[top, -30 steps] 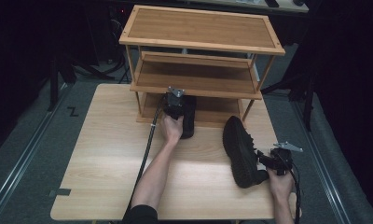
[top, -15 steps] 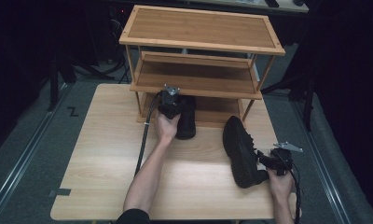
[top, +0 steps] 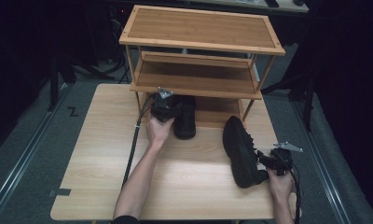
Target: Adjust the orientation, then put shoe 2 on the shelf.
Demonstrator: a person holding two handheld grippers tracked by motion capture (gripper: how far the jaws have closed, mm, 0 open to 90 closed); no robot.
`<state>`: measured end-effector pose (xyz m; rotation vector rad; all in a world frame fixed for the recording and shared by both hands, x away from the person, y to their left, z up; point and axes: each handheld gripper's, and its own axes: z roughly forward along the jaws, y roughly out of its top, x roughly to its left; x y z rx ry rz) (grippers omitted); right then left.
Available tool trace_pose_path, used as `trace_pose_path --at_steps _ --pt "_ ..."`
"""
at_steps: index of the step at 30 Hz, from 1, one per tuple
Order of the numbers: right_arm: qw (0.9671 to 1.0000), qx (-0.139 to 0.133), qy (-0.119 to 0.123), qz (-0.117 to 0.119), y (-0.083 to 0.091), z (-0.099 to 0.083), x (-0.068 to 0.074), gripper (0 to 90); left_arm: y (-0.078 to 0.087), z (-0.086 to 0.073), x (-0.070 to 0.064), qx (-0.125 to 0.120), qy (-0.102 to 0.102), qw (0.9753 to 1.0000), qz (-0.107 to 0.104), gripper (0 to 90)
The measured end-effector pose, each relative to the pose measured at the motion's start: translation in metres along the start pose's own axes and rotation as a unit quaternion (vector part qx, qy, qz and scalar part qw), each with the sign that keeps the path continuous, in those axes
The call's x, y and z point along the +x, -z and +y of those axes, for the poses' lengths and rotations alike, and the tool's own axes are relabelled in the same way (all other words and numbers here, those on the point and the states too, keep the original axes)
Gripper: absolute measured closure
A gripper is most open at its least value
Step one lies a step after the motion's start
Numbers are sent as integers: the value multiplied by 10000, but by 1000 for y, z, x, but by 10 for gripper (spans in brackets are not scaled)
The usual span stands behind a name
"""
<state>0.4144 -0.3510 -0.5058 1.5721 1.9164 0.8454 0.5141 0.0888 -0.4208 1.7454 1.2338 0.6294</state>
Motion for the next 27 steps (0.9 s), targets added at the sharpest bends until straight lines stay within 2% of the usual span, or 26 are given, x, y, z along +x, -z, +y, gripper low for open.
trace_pose_path --at_steps 4,8,14,20,27 --pt "10000 1 1 0 0 0 0 370 14 0 7 -135 64 9999 -14 424" --pt "10000 0 1 -2 0 0 0 370 29 -1 10 -221 -4 9997 -58 422" --pt "10000 -2 -4 2 0 0 0 370 40 -11 13 -54 -202 9998 -40 420" --pt "10000 -4 -6 6 0 0 0 369 50 -29 21 77 -257 9996 -45 411" --pt "10000 -15 -67 -6 -1 1 -1 376 65 -61 35 187 -128 9997 -34 406"
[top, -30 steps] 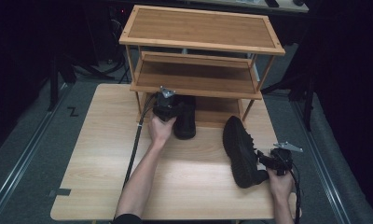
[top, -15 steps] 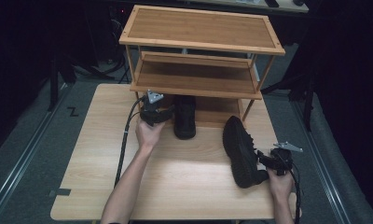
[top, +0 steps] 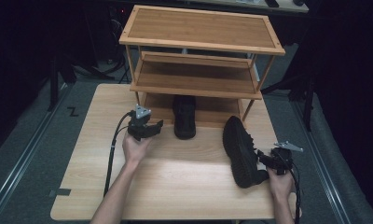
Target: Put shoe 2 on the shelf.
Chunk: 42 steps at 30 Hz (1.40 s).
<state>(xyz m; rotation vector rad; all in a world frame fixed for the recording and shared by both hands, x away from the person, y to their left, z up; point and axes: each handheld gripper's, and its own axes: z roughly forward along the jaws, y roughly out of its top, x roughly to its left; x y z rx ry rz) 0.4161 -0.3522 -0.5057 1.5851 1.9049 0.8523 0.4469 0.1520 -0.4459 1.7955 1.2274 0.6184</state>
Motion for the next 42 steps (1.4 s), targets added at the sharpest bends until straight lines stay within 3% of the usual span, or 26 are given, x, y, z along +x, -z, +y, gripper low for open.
trace_pose_path --at_steps 10,16,23,27,29,38,42 --pt "9999 25 78 -118 0 0 3 388 15 -45 19 299 258 9992 88 397" --pt "9999 28 86 -84 0 0 2 384 18 -63 24 414 388 9983 154 392" --pt "9999 91 98 -109 3 0 0 438 18 -80 26 654 360 9967 324 388" --pt "9998 135 120 -79 6 0 1 437 15 -84 22 890 155 9947 483 370" --pt "9998 127 141 -60 8 0 3 436 15 -86 19 858 48 9948 548 362" --pt "9996 -62 63 264 22 -5 1 445 15 -86 18 885 63 9946 535 317" --pt "9989 -65 178 421 25 -6 3 445 15 -86 18 887 63 9946 530 313"
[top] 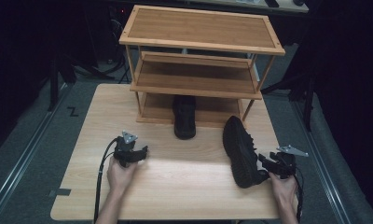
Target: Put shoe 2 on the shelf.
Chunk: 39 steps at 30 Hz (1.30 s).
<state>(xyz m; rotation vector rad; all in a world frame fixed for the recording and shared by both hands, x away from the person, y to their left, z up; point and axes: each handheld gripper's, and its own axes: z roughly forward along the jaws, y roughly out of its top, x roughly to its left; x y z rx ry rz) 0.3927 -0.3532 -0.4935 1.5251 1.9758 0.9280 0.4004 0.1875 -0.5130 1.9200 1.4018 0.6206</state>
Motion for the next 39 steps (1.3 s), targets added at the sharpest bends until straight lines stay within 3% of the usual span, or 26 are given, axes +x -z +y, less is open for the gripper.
trace_pose_path --at_steps 4,9,13,19,25,29,39 --pt "9997 -44 97 220 2 2 7 442 0 0 0 -1 -1 10000 -3 312" --pt "9988 114 229 427 -5 4 15 445 0 0 0 0 -4 10000 -5 310" --pt "9981 123 133 593 -5 4 15 463 0 0 0 0 -5 10000 -8 309" --pt "9968 46 178 782 1 5 16 475 0 0 0 1 -7 10000 -8 309" --pt "9955 16 377 869 6 6 23 479 0 0 0 7 -16 10000 -12 301" --pt "9950 -40 341 940 9 6 25 479 0 0 0 8 -16 10000 -10 301" --pt "9922 -272 540 1093 15 15 36 476 0 0 0 8 -14 10000 -9 300"
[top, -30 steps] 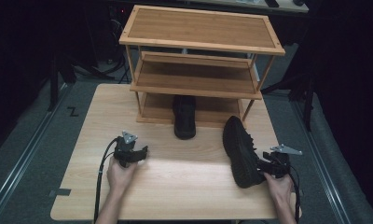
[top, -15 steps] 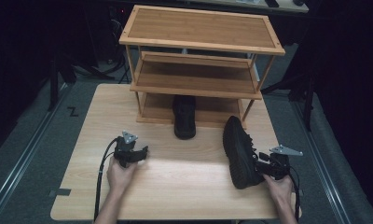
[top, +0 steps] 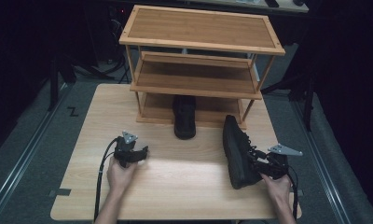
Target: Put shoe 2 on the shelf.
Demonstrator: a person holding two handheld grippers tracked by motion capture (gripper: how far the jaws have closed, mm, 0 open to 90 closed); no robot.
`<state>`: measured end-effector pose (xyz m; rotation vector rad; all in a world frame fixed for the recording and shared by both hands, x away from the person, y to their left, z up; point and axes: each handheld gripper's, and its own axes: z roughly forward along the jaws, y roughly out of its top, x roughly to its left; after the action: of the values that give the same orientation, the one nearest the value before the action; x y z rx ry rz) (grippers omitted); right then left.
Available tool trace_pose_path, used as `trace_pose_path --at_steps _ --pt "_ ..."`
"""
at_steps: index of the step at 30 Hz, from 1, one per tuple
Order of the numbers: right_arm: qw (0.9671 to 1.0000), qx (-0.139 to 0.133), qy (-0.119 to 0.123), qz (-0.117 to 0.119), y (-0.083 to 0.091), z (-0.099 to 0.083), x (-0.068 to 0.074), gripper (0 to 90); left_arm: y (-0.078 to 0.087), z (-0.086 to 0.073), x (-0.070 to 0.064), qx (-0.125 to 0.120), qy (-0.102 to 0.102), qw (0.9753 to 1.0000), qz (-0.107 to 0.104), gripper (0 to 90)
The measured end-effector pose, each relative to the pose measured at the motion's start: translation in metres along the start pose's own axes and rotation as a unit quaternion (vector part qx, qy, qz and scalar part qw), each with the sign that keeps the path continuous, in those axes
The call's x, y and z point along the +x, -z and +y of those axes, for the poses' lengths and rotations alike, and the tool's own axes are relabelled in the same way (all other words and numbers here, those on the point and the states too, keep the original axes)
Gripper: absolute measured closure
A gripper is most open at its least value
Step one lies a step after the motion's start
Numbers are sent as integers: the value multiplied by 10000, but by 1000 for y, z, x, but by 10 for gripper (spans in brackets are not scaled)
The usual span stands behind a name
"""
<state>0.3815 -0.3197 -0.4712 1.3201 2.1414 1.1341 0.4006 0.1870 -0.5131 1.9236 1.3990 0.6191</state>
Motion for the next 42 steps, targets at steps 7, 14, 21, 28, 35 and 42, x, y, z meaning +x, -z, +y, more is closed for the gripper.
trace_pose_path --at_steps 7,14,21,28,35,42 --pt "9999 -44 102 53 0 8 6 470 0 0 0 1 0 10000 0 299" --pt "9998 -6 204 80 0 14 10 469 0 0 0 7 1 10000 -5 295" --pt "9996 7 257 117 -1 17 13 472 0 0 0 8 2 10000 -3 294" --pt "9992 -18 371 162 -2 25 20 472 0 0 -1 1 6 10000 4 293" --pt "9990 -16 396 187 -4 30 27 475 0 0 -1 2 6 10000 5 293" --pt "9982 52 557 204 -7 36 34 477 0 0 -1 2 8 10000 7 292"
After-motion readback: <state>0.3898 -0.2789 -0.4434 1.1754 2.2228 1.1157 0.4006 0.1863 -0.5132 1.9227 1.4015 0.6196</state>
